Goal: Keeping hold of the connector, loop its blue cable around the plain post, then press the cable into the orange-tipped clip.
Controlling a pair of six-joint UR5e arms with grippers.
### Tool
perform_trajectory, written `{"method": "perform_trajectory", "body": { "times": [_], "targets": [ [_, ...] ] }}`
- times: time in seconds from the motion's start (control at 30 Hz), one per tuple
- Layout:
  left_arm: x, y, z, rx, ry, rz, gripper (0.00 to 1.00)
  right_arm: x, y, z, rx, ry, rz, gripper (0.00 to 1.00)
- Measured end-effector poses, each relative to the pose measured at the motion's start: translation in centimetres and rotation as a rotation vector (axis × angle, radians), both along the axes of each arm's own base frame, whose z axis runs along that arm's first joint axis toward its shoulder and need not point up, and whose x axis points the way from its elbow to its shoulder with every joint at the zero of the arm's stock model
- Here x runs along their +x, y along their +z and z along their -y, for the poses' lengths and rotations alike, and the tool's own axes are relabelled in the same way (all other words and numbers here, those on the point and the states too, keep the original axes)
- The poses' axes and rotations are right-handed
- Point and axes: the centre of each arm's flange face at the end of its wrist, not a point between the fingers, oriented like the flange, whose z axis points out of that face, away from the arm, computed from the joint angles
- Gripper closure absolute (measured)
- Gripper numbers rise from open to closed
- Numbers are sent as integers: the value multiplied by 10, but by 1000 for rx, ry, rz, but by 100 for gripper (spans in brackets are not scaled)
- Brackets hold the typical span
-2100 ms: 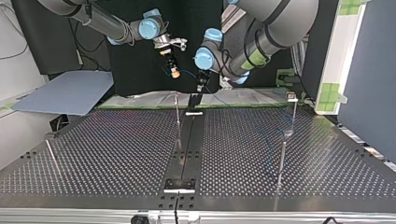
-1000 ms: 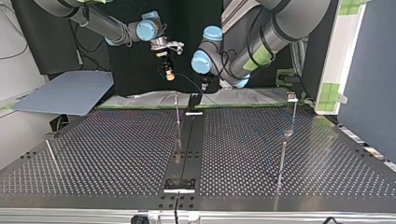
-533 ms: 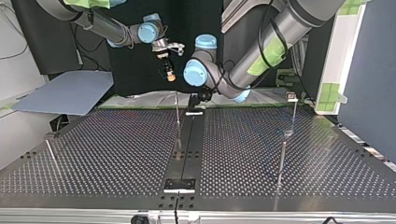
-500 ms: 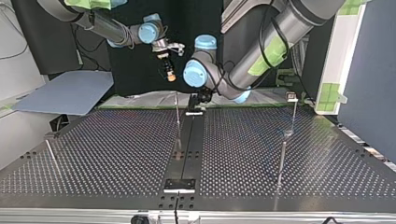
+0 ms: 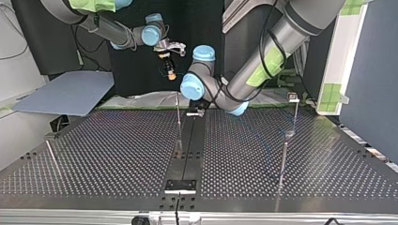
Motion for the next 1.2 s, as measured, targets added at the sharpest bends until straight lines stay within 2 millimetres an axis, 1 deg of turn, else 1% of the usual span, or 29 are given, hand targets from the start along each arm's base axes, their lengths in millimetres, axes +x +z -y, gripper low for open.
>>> {"method": "perform_trajectory", "body": {
  "times": [0.1, 0.3, 0.4, 0.5, 0.6, 0.93, 1.2],
  "targets": [
    [2, -1, -1, 22, -3, -19, 0, 2, 0, -1, -1, 4, 0, 100],
    [-1, -4, -9, 54, -2, -74, 0, 4, 0, -4, -3, 1, -2, 100],
    [-3, -15, -11, 71, -8, -116, 0, 5, 0, -6, -5, -7, -5, 100],
    [-7, -30, -12, 88, -26, -167, 0, 7, 0, -8, -6, -8, -8, 100],
    [-12, -38, -11, 95, -50, -211, 0, 8, 0, -9, -7, -5, -9, 100],
    [-22, -41, -18, 142, -71, -303, 0, 13, 0, -16, -12, 13, -31, 100],
    [-21, -53, -36, 245, -25, -373, 0, 19, 3, -10, -35, 20, -38, 100]
  ]
}}
